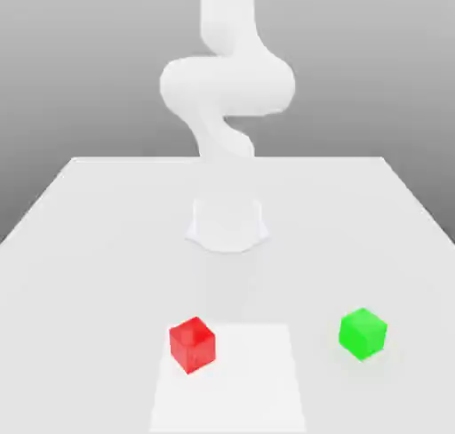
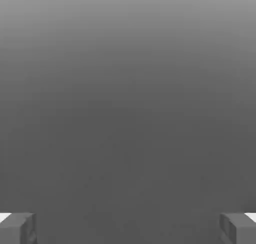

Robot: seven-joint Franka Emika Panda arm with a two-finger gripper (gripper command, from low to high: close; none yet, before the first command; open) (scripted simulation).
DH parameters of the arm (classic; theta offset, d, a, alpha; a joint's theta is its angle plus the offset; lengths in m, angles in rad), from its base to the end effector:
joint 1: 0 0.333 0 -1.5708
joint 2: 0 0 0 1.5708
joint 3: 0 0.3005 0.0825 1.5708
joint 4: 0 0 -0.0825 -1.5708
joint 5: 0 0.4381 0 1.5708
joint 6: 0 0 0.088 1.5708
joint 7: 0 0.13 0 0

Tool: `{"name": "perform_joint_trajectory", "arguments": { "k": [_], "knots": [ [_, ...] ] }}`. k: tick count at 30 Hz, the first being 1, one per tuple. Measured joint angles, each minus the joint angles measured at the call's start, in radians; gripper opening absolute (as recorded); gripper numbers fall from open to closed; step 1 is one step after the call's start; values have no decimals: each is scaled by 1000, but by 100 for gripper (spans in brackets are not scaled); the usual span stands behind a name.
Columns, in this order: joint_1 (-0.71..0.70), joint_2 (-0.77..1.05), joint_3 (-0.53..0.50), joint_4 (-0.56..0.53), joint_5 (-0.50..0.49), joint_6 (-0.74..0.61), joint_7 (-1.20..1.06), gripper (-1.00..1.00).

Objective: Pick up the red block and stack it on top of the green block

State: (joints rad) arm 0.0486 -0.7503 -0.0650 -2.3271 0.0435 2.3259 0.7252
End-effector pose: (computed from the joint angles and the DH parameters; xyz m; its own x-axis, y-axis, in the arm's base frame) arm 0.4474 -0.0122 0.6530 0.5491 -0.7050 0.4489 -0.4857 -0.7063 -0.5151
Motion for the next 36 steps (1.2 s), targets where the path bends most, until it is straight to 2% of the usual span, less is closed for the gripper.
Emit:
{"name": "perform_joint_trajectory", "arguments": {
  "k": [12, 23, 30, 36],
  "knots": [
    [209, 278, -245, -126, 205, 112, -357, 0],
    [316, 540, -339, -238, 345, 208, -645, 0],
    [332, 670, -350, -314, 349, 286, -767, 0],
    [316, 735, -357, -385, 253, 369, -800, 0]
  ]
}}
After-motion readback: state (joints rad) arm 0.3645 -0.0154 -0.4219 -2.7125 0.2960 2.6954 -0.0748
